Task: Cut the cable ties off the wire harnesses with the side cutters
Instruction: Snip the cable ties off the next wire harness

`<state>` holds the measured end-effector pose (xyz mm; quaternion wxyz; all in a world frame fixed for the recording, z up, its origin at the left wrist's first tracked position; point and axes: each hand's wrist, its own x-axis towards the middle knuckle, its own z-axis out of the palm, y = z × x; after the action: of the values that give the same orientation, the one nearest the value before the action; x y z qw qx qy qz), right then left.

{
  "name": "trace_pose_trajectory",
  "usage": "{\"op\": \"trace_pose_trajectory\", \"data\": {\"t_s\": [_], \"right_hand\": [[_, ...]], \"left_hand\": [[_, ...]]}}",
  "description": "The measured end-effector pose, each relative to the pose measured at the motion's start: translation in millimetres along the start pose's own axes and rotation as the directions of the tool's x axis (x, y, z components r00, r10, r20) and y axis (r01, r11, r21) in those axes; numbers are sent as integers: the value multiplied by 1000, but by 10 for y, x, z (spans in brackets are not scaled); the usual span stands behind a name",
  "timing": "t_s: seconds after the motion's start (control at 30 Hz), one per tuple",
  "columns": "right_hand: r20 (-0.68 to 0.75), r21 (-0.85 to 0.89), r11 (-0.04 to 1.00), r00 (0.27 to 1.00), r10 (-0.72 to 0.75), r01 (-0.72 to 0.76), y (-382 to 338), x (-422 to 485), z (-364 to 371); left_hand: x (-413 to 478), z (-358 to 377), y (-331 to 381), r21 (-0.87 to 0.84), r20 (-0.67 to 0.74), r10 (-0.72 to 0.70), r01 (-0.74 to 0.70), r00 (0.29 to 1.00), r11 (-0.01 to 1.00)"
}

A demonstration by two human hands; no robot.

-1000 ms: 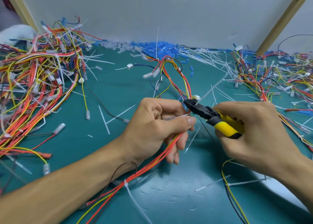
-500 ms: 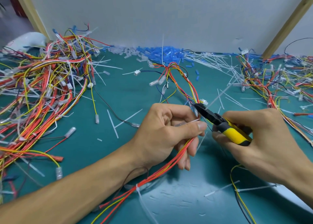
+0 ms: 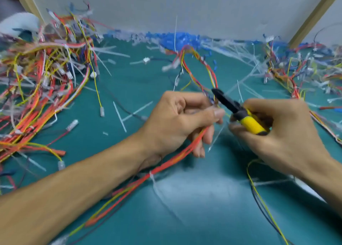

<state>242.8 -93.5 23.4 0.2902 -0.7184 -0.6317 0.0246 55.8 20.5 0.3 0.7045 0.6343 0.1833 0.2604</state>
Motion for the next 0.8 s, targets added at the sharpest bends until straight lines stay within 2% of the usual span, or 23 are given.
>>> {"op": "trace_pose_trajectory", "data": {"t_s": [0.23,0.63,0.8], "right_hand": [[-63,-33,999,998,19,-21,154,71,107],[-57,-58,997,997,44,-48,222,93,110],[-75,-120,993,997,-7,-3,93,58,64]], "left_hand": [[18,-8,27,133,-64,39,-30,997,991],[60,-34,36,138,-12,16,-14,1000,990],[64,-29,24,111,-6,20,-20,1000,994]]}}
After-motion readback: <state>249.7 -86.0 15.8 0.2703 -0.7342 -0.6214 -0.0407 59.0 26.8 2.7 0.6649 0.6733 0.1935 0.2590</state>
